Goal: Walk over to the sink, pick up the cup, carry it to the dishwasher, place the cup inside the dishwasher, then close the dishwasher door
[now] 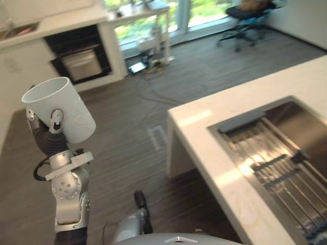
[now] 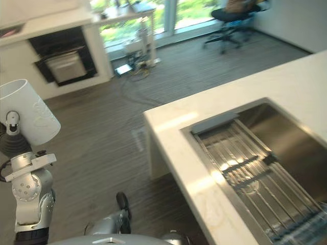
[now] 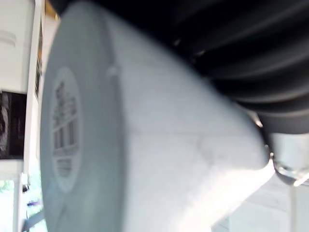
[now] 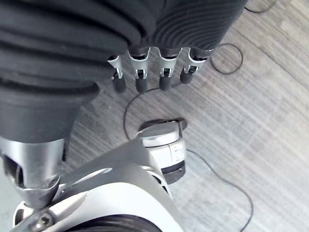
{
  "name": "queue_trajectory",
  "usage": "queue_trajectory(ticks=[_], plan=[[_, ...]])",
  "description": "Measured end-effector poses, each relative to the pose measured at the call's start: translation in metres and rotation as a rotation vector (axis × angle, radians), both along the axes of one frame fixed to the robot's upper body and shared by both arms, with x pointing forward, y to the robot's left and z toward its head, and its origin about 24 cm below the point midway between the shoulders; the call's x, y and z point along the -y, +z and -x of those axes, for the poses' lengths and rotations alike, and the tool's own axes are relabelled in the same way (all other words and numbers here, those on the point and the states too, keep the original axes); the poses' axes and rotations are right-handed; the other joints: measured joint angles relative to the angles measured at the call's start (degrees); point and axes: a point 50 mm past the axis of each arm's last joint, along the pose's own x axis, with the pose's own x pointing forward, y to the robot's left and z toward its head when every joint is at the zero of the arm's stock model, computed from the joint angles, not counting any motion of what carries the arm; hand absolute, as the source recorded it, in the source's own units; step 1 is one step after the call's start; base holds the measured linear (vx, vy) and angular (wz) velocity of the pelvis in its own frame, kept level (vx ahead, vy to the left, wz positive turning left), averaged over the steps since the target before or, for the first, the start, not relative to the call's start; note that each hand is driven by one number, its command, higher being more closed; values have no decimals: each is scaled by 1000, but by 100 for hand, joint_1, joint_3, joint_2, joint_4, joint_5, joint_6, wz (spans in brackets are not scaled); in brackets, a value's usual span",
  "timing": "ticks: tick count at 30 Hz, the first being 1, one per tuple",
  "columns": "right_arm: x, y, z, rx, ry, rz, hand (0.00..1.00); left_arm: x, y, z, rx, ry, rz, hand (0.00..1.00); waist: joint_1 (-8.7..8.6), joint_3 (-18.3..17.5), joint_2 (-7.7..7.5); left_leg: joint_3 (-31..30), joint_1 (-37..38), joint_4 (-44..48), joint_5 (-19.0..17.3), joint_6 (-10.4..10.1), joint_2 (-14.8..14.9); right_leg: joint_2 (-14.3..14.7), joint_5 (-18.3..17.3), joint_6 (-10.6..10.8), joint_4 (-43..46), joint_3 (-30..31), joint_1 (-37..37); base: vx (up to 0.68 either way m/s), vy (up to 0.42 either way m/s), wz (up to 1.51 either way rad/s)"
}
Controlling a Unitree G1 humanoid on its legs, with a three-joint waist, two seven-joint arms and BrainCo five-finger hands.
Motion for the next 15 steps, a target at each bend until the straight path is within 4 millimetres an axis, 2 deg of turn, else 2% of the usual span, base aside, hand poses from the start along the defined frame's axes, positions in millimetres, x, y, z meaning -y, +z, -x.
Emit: queue_trajectory(ticks=[1, 2, 3, 4, 5, 6, 7, 8, 9, 10, 11, 13, 14, 15], plan=[[0, 0, -5, 12, 4, 0, 0, -1, 0, 1, -1, -1, 5, 100, 60, -6, -109, 27, -122, 575, 189, 148, 9, -241, 18, 4, 147, -85, -145, -153, 187, 79], [1, 1, -15, 38, 9, 5, 0, -2, 2, 3, 7, -3, 19, 100, 141, -4, -168, -35, -93, 1422, 210, 23, 242, -492, 43, 23, 377, -81, -307, -76, 86, 44], [6, 2, -17, 55, -4, 19, 0, -4, -1, 6, 0, -12, 35, 100, 185, -51, 41, -238, 460, 1059, 769, -366, 538, -506, -18, 205, 665, -84, -333, -80, 112, 54], [12, 4, -20, 66, 1, 33, 0, -4, -3, 8, -10, -20, 41, 100, 105, -34, 77, -437, 628, 659, 704, -590, 316, -579, -133, 350, 799, -54, -360, -88, 184, 102], [11, 4, -27, 90, -16, 29, 0, -3, -3, 5, -8, -51, 55, 100, -22, -44, 130, -635, 746, -75, 828, -671, 18, -585, -357, 283, 1013, 6, -495, -132, 165, 154], [8, 3, -31, 103, -33, 23, 0, 0, 0, 2, 2, -89, 65, 100, -11, -32, 185, -936, 721, -587, 1141, -648, -197, -390, -501, 73, 1238, 104, -660, -150, 132, 159], [9, 3, -30, 99, -40, 21, 0, 1, 1, 1, 11, -103, 64, 100, 8, -10, 240, -1035, 720, -755, 1099, -692, -226, -216, -565, 3, 1277, 84, -660, -204, 44, 139], [10, 3, -30, 99, -39, 19, 0, 3, 0, 1, 3, -123, 62, 100, 45, 3, 260, -856, 745, -843, 929, -799, -224, -31, -618, -1, 1195, 66, -596, -160, 27, 151], [7, 2, -25, 83, -43, 6, 0, 4, -2, 2, -14, -145, 59, 100, 52, 5, 28, -359, 715, -532, 386, -788, -322, -332, -543, 126, 953, -28, -492, -118, 34, 127], [7, 2, -28, 85, -37, 5, 0, 5, -1, 4, -12, -154, 56, 100, 154, 8, -34, -269, 646, 10, 432, -458, -304, -514, -539, 122, 996, -78, -506, -11, 45, 80], [10, 3, -35, 99, -26, 12, 0, 5, 2, 7, -4, -159, 48, 100, 255, -13, -49, -196, 720, 735, 382, -468, -151, -669, -525, 123, 928, -97, -500, 3, 51, 8], [12, 4, -39, 109, -21, 19, 0, 10, 9, 9, 25, -192, 26, 100, 226, -105, 98, -200, 1075, 625, 436, -710, -18, -632, -357, 179, 750, -99, -468, 0, 95, 39], [15, 4, -38, 109, -29, 28, 0, 25, 14, 7, 42, -276, 12, 100, 82, -250, 323, -359, 1532, -304, 493, -1185, -73, -557, -110, 420, 570, -243, -409, 18, 172, 63], [14, 4, -43, 114, -27, 23, 0, 29, 13, 5, 34, -298, 8, 100, 84, -254, 311, -353, 1566, -497, 696, -1204, -156, -576, -3, 402, 471, -249, -404, 39, 190, 66]])
